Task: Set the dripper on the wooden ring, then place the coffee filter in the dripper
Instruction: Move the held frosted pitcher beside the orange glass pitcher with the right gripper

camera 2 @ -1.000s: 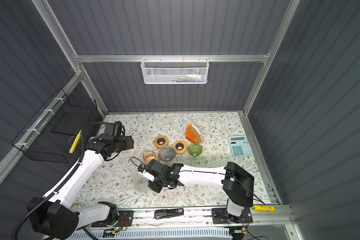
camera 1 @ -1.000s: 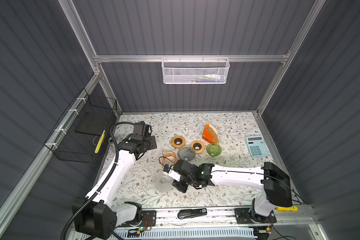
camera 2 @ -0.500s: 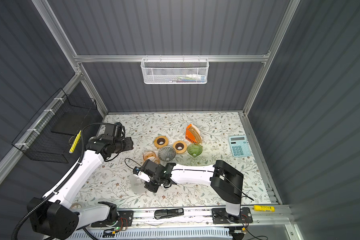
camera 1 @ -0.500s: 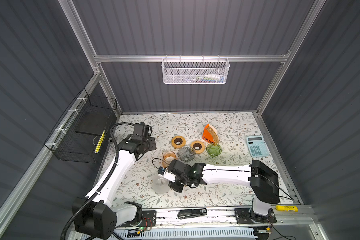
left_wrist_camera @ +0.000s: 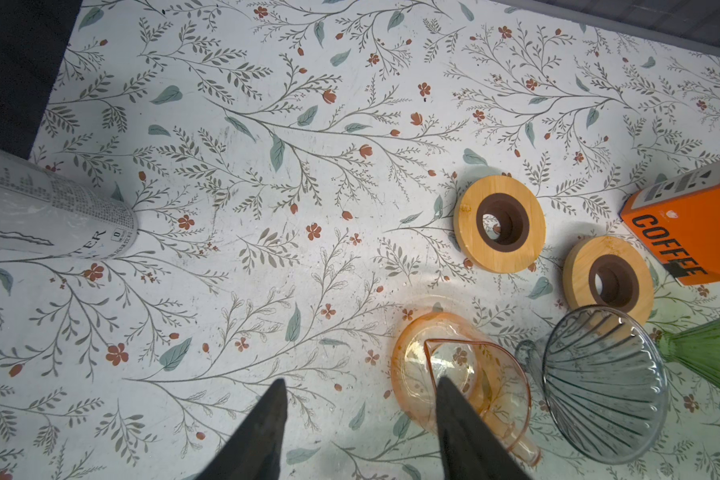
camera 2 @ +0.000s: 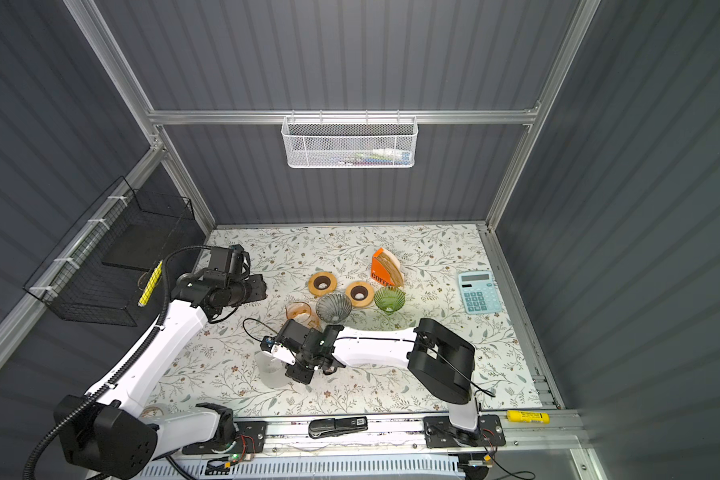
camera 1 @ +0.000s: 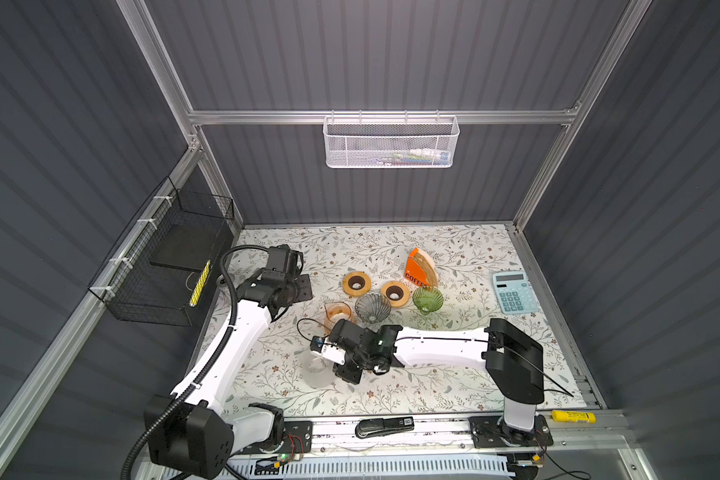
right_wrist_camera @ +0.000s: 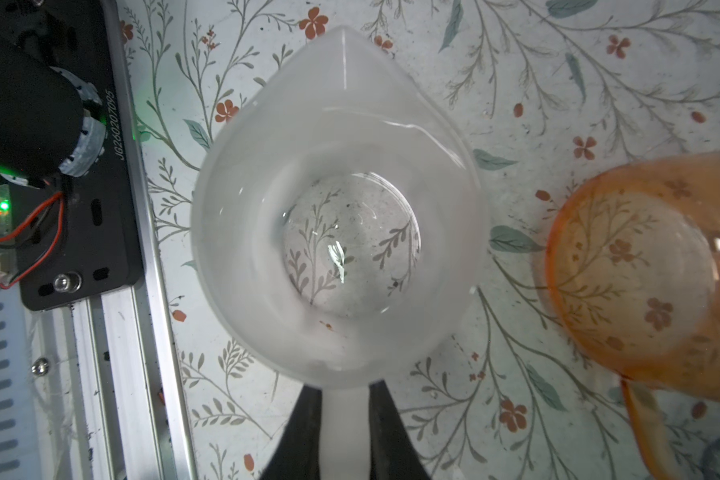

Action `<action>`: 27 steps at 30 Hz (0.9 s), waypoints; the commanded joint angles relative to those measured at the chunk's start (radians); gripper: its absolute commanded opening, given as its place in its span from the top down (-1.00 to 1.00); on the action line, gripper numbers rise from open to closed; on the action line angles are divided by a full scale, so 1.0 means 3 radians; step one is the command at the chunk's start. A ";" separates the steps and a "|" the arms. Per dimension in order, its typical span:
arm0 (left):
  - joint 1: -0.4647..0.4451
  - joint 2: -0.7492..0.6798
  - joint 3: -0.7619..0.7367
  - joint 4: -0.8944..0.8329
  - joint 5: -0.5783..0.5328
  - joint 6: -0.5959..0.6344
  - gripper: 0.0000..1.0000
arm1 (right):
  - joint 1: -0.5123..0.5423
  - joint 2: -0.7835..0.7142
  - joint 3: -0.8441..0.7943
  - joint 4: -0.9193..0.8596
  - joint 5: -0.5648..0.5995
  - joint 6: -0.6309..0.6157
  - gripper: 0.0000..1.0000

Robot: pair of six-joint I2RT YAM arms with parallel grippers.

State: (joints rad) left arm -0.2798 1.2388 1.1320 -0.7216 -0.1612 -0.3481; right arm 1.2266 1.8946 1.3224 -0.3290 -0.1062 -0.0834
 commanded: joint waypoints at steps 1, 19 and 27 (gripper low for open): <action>0.0021 -0.0052 0.0013 -0.0072 -0.0005 0.0035 -0.16 | 0.0021 0.0023 0.0126 0.0018 -0.0009 -0.0079 1.00; 0.0019 -0.0094 -0.0020 -0.0065 0.0016 0.0000 -0.17 | 0.0068 0.0120 0.0176 -0.0008 0.0194 -0.0178 0.75; 0.0022 -0.0136 -0.0027 -0.0071 0.0032 0.0000 -0.17 | 0.0090 0.0153 0.0204 -0.0003 0.0379 -0.0192 0.47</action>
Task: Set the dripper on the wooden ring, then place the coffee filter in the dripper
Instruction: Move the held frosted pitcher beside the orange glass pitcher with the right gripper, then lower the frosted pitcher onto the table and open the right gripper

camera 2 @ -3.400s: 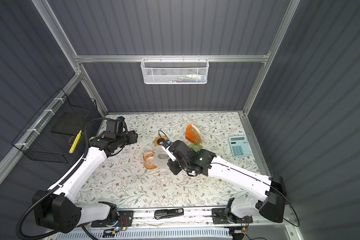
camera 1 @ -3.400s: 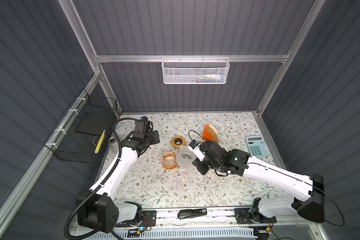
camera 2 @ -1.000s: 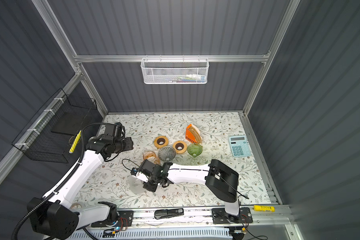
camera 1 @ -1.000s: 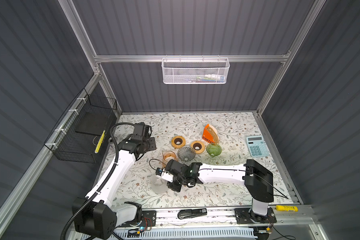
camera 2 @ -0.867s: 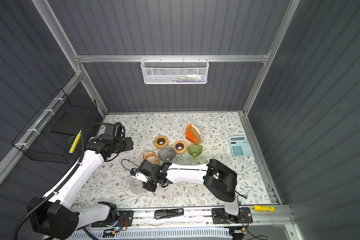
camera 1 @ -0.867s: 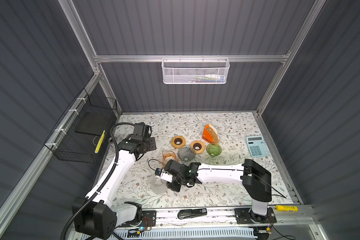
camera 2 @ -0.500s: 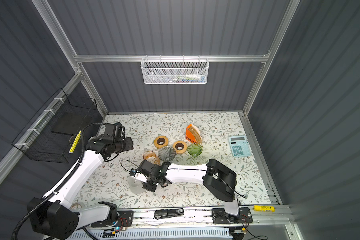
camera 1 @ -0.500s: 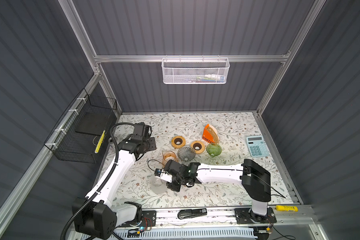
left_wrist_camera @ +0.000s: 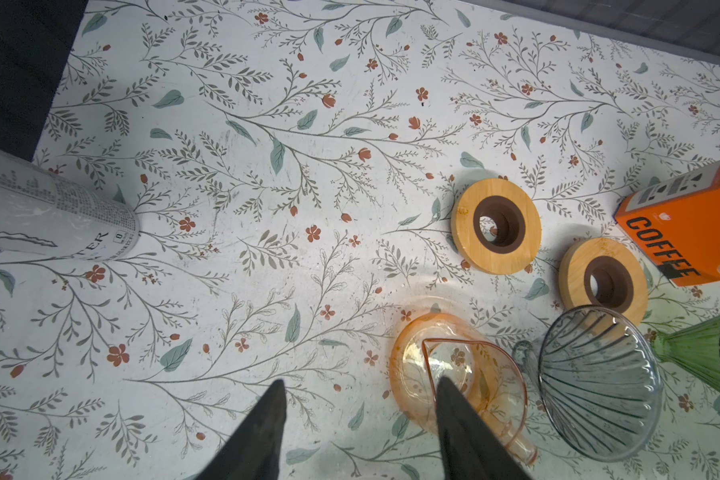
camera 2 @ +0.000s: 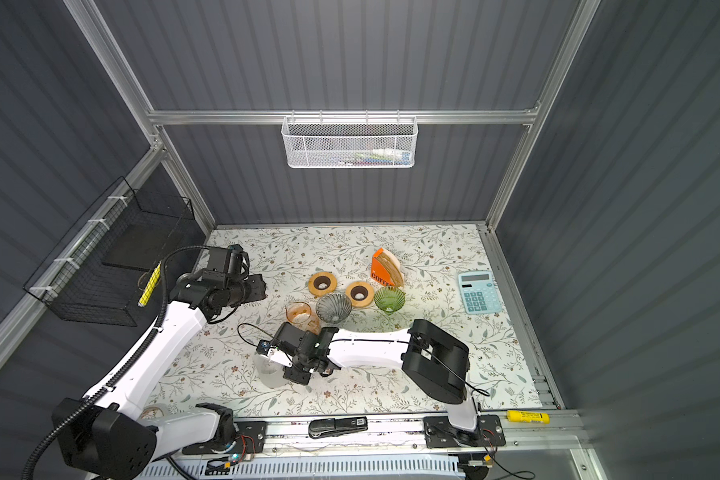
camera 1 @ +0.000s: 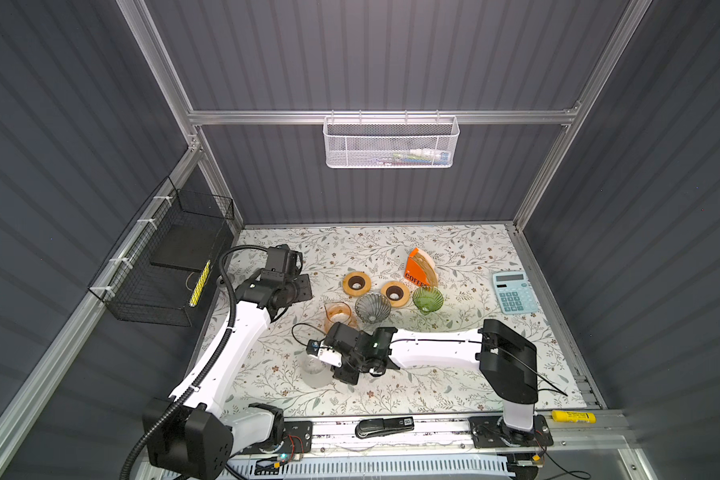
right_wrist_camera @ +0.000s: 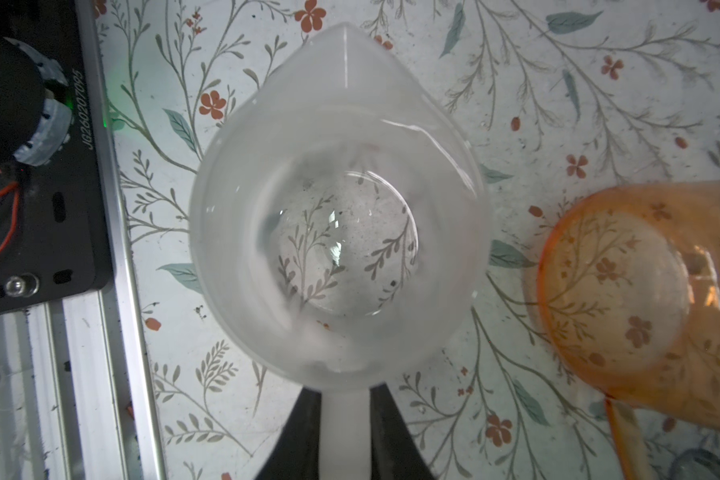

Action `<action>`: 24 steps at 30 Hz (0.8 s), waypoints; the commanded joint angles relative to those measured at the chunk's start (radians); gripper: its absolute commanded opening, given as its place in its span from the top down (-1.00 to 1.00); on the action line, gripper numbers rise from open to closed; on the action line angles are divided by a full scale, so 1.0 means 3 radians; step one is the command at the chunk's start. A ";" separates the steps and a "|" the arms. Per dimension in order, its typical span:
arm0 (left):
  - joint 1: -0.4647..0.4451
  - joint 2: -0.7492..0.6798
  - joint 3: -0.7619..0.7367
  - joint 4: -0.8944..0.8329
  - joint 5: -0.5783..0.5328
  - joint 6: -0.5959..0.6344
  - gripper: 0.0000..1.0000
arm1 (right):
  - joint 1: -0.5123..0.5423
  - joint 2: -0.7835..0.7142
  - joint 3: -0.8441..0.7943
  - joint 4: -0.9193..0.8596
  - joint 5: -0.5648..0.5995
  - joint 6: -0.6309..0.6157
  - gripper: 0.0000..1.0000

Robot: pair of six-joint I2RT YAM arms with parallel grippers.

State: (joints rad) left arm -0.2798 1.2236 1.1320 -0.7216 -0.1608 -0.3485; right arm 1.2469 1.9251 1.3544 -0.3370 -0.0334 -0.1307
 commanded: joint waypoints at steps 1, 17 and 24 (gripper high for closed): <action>0.0023 -0.0085 -0.0034 -0.0074 0.0035 0.0001 -0.17 | 0.0021 0.0051 0.0097 0.0029 0.0151 -0.0034 0.46; 0.0023 -0.0159 0.0001 -0.0111 0.0054 -0.0024 -0.17 | 0.0093 -0.0105 0.0028 0.0019 0.0491 -0.0094 0.07; 0.0021 -0.0192 0.0025 -0.0131 0.0056 -0.0044 -0.17 | 0.0118 -0.0165 -0.0034 0.0009 0.0630 -0.0099 0.06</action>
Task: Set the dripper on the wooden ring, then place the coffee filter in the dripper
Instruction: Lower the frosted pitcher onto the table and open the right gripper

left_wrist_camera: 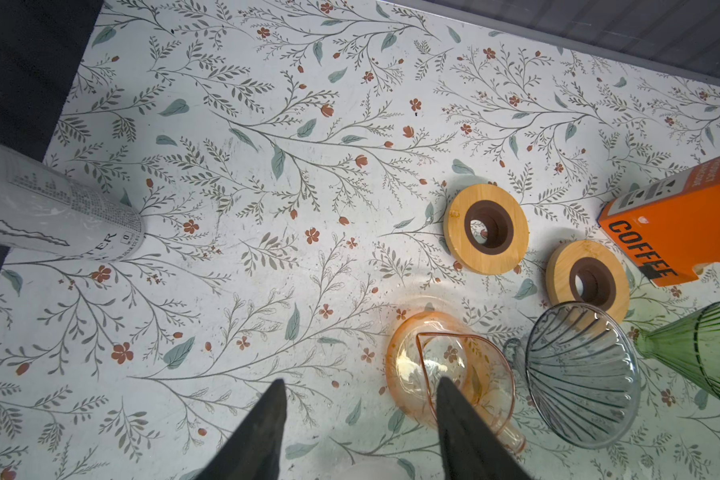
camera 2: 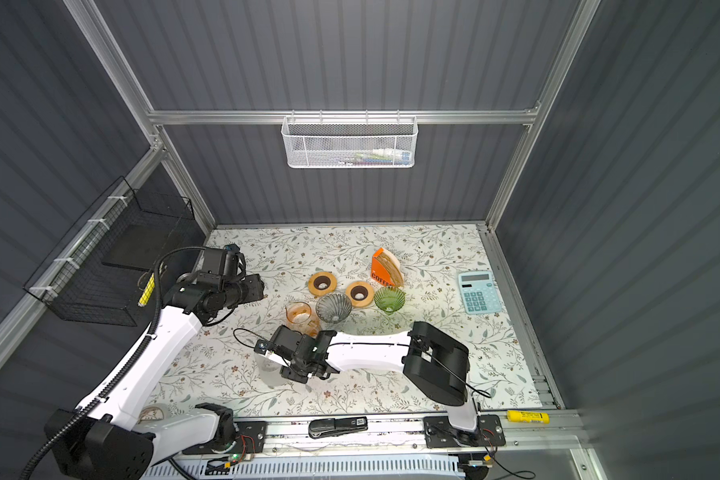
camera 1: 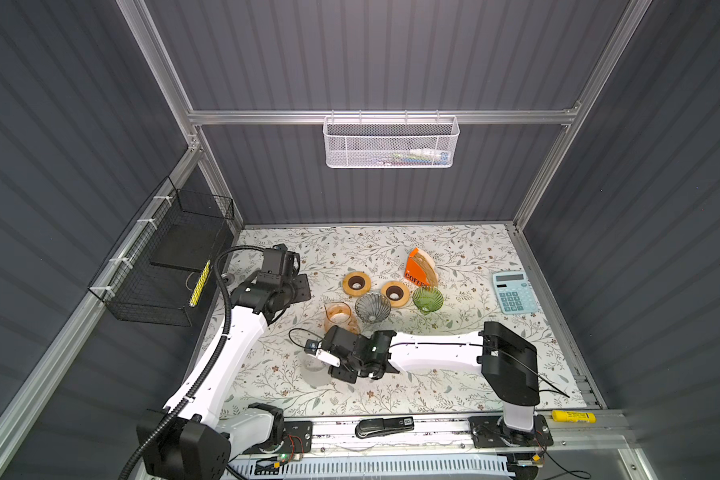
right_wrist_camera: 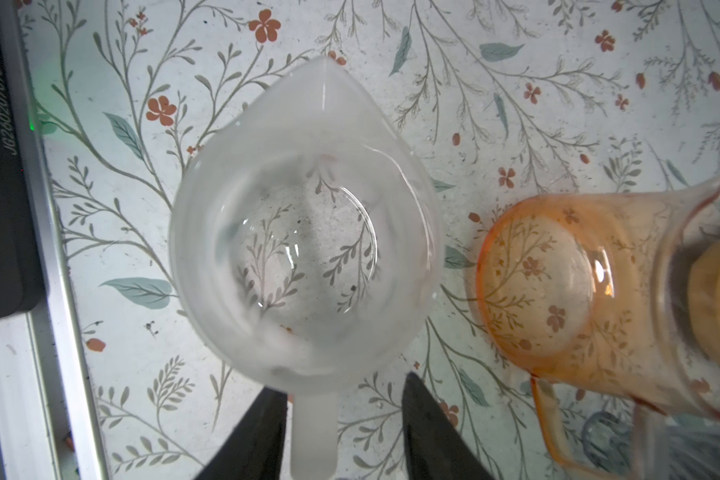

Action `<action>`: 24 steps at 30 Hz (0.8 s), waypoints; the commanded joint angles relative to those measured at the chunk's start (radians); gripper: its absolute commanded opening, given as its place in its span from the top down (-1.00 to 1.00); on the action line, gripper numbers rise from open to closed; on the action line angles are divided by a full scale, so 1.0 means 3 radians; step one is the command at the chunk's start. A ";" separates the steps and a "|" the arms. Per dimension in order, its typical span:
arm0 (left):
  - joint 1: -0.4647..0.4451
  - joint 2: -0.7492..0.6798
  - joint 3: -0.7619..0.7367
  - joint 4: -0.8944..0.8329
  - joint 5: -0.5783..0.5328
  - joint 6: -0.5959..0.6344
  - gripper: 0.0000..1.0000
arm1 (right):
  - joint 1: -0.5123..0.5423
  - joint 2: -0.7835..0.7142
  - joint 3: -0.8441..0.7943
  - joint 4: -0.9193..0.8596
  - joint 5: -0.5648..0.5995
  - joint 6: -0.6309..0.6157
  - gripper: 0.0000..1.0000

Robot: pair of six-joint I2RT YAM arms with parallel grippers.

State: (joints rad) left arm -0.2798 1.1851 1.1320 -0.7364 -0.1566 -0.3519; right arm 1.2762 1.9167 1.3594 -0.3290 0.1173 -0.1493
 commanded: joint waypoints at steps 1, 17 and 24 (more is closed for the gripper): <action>0.0022 -0.0065 0.0026 -0.0086 0.0048 -0.0036 -0.17 | 0.0021 -0.0154 -0.0064 -0.0014 0.0148 -0.0039 0.06; 0.0021 0.0102 0.0434 -0.0252 0.0173 0.0042 -0.16 | -0.0082 -0.0967 -0.0102 -0.0142 -0.0138 0.0432 0.05; 0.0022 0.0337 0.0841 -0.0334 0.0393 0.0092 -0.16 | -0.0390 -0.1311 0.0125 -0.0547 -0.0219 0.0770 0.01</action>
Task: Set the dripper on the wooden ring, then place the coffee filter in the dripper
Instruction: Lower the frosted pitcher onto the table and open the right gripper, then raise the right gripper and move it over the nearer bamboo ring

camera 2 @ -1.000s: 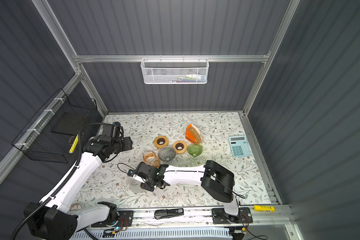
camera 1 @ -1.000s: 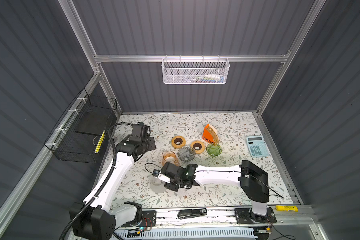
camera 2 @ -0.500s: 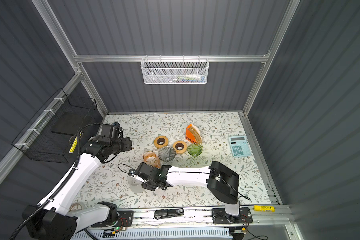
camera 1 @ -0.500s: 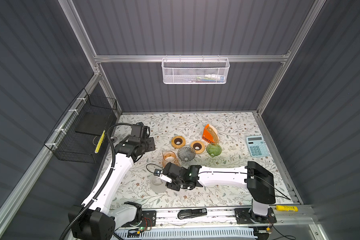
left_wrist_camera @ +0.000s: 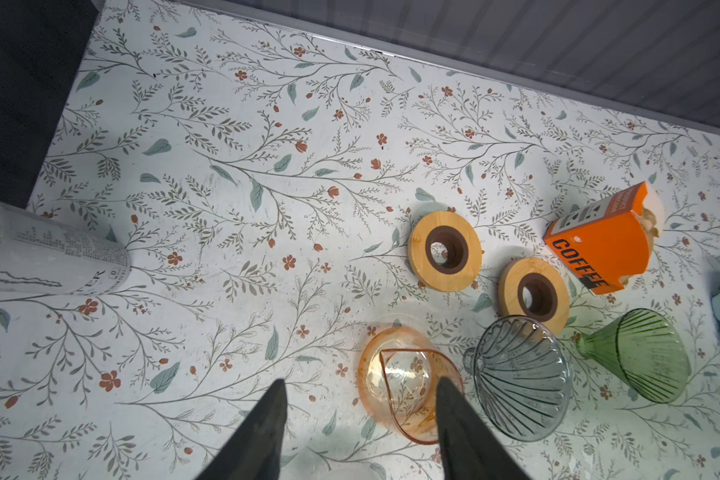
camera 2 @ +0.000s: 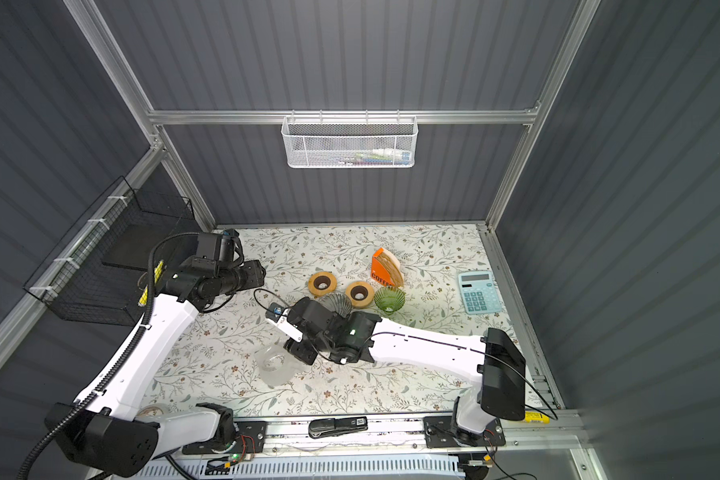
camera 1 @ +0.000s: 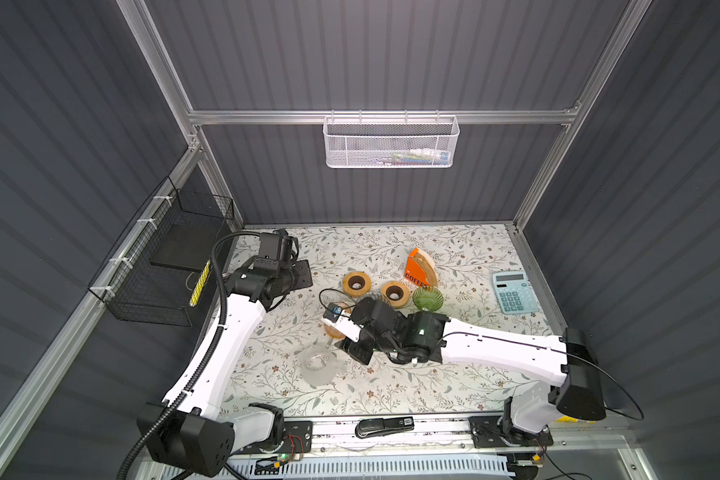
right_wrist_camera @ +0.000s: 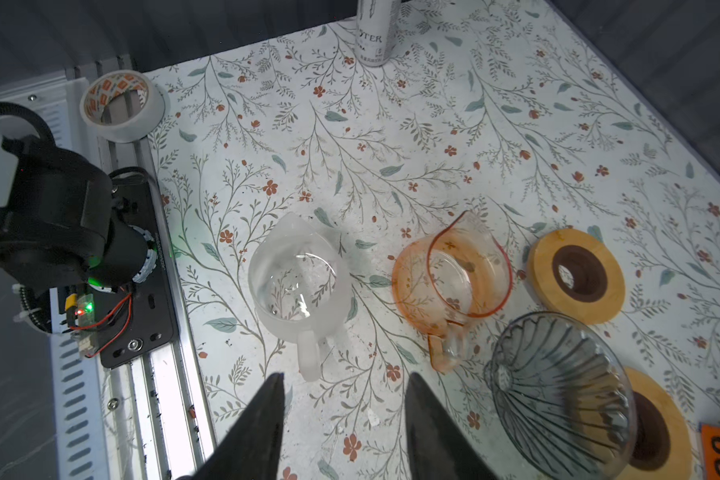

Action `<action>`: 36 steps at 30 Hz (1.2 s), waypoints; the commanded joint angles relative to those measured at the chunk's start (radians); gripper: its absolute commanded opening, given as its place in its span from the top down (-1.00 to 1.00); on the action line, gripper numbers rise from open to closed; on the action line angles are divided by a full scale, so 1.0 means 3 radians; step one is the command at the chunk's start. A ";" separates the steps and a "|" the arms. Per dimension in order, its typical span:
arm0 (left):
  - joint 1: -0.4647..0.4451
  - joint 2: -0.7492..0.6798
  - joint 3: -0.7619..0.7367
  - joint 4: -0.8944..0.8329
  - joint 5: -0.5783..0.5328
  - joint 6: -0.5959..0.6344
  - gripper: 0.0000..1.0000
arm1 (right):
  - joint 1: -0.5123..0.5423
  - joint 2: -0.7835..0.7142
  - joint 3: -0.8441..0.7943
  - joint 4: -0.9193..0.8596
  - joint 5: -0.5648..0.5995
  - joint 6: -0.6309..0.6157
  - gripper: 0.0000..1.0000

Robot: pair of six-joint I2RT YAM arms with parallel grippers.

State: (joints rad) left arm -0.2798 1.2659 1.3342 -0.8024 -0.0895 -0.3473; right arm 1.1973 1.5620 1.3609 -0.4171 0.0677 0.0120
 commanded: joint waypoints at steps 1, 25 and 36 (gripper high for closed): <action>0.0018 0.0105 0.0203 -0.0097 0.0227 0.0083 -0.16 | -0.0197 -0.0179 0.0137 -0.0298 -0.0070 0.0289 0.00; 0.0028 0.1217 0.0827 0.0261 0.0659 -0.0202 -0.11 | -0.1923 0.0956 0.1455 -0.0729 -0.1069 0.0575 -0.05; 0.0028 0.1153 0.0621 0.0456 0.0503 -0.0553 -0.09 | -0.1999 0.1873 0.1946 -0.0887 -0.0921 0.0243 -0.07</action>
State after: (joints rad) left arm -0.2798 1.6222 1.5356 -0.6716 0.0731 -0.4763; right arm 0.5976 2.0972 1.9060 -0.6449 -0.2058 0.1173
